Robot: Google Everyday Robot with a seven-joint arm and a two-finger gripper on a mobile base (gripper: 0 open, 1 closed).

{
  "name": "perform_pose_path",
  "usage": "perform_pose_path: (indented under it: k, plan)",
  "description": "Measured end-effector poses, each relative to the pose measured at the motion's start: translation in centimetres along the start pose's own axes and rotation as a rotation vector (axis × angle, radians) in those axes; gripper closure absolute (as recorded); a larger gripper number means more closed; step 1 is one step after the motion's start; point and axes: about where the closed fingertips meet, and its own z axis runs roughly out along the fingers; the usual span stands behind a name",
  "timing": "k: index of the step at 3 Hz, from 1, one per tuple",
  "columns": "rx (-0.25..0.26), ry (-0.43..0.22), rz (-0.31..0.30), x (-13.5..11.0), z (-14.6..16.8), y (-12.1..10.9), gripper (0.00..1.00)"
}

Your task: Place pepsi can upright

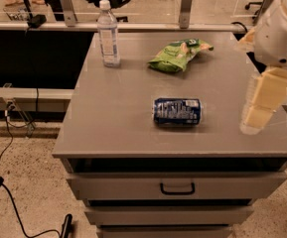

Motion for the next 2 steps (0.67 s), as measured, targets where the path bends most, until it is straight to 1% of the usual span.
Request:
perform_pose_path:
  k: [1,2]
  plan:
    - [-0.026,0.005,-0.104,-4.5,1.3,-0.3,0.0]
    - [-0.041,0.023,-0.175,-8.7,4.2,-0.6,0.0]
